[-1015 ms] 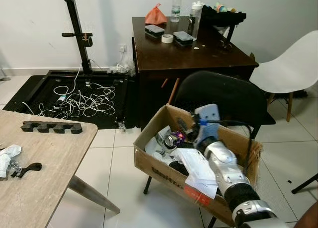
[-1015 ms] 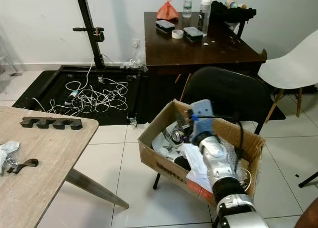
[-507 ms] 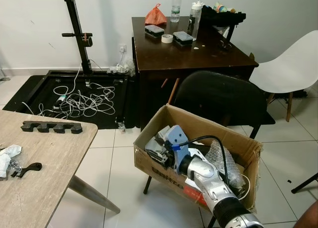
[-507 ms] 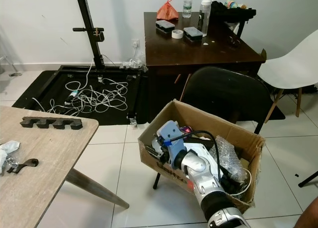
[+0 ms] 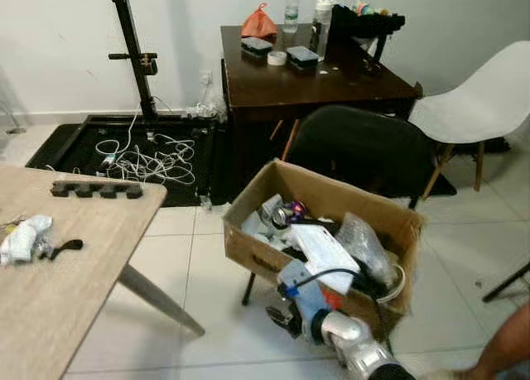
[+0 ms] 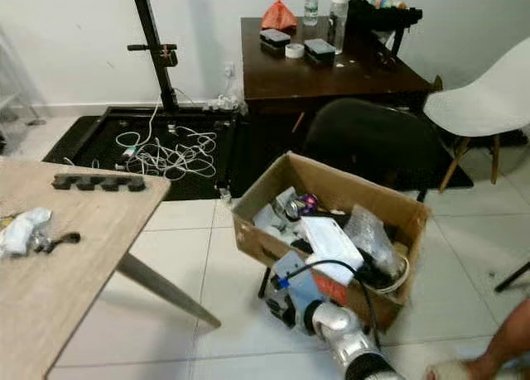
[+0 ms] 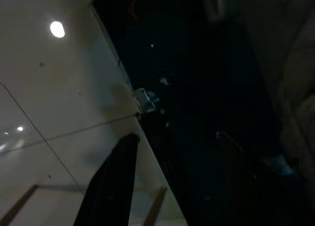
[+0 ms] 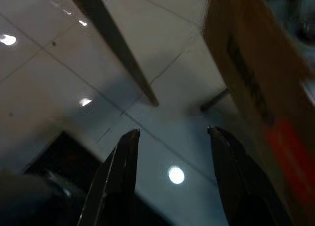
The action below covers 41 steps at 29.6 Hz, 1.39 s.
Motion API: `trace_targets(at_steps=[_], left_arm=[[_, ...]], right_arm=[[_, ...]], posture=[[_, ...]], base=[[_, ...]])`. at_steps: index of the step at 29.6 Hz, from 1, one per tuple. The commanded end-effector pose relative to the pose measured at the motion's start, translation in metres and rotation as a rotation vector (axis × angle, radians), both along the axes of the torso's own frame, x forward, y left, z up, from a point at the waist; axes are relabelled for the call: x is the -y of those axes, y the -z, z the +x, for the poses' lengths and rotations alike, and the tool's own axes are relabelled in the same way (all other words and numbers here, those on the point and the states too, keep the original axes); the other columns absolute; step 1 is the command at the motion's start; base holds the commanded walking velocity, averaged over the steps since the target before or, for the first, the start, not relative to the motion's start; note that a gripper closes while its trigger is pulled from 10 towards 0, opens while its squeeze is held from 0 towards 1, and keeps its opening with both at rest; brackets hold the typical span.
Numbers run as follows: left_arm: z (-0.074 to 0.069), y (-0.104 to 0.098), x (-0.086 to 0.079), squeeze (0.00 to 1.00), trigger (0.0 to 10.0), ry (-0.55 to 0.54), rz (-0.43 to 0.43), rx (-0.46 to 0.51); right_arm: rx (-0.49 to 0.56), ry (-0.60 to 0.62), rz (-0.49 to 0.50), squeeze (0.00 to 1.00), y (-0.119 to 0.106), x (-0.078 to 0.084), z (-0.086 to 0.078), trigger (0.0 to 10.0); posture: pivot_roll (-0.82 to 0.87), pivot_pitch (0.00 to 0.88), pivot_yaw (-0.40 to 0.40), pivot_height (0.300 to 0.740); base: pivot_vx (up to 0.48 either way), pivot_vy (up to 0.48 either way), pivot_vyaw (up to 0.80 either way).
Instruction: Picking trash to rubbish bin
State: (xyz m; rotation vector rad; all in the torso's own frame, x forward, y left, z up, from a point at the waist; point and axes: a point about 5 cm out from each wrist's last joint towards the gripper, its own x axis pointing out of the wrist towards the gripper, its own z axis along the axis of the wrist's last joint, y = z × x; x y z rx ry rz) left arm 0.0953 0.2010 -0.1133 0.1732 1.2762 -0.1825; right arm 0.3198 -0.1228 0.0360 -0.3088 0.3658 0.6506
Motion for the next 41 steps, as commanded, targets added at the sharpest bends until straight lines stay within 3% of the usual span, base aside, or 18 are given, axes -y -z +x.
trace_targets(at_steps=[1, 5, 7, 9, 10, 12, 22, 31, 41], left_arm=[[0.005, -0.001, 0.003, 0.00, 10.0, 0.006, -0.010, 0.024], [0.006, -0.001, 0.003, 0.00, 10.0, 0.007, -0.011, 0.027], [0.006, -0.001, 0.004, 0.00, 10.0, 0.006, -0.012, 0.029], [0.006, -0.001, 0.004, 0.00, 10.0, 0.006, -0.013, 0.030], [0.006, -0.001, 0.004, 0.00, 10.0, 0.006, -0.013, 0.030], [0.006, -0.001, 0.004, 0.00, 10.0, 0.013, -0.013, 0.027], [0.006, -0.001, 0.004, 0.00, 10.0, 0.033, -0.017, 0.026], [0.006, -0.001, 0.003, 0.00, 10.0, 0.063, -0.011, 0.015], [0.005, -0.001, 0.003, 0.00, 10.0, 0.038, -0.006, 0.016]], right_arm=[[-0.097, 0.049, -0.061, 0.00, 0.023, 0.009, -0.015, 10.0], [-0.178, 0.145, -0.131, 0.00, 0.042, 0.025, -0.028, 10.0], [-0.257, 0.258, -0.204, 0.00, 0.059, 0.044, -0.044, 10.0], [-0.338, 0.390, -0.190, 0.00, 0.073, 0.061, -0.061, 10.0], [-0.338, 0.390, -0.190, 0.00, 0.073, 0.061, -0.061, 10.0], [-0.440, 0.498, -0.209, 0.00, 0.092, 0.079, -0.090, 10.0], [-0.669, 0.663, -0.237, 0.00, 0.128, 0.098, -0.165, 10.0], [-0.721, 0.687, -0.272, 0.00, 0.134, 0.103, -0.184, 10.0], [-0.712, 0.684, -0.269, 0.00, 0.134, 0.102, -0.184, 10.0]], posture=[[-0.05, 0.145, 0.013, 0.740], [-0.05, 0.147, 0.012, 0.740], [-0.05, 0.148, 0.012, 0.740], [-0.05, 0.148, 0.011, 0.740], [-0.05, 0.148, 0.011, 0.740], [-0.04, 0.150, 0.011, 0.740], [-0.05, 0.155, 0.017, 0.740], [-0.04, 0.154, 0.021, 0.740], [-0.04, 0.155, 0.018, 0.740]], base=[[-0.360, 0.000, 0.00], [-0.363, 0.000, 0.00], [-0.364, 0.000, 0.00], [-0.360, 0.000, 0.00], [-0.356, 0.000, 0.00], [-0.356, 0.000, 0.00], [-0.064, 0.000, 0.00], [0.000, -0.231, 0.00], [0.000, -0.219, 0.00]])
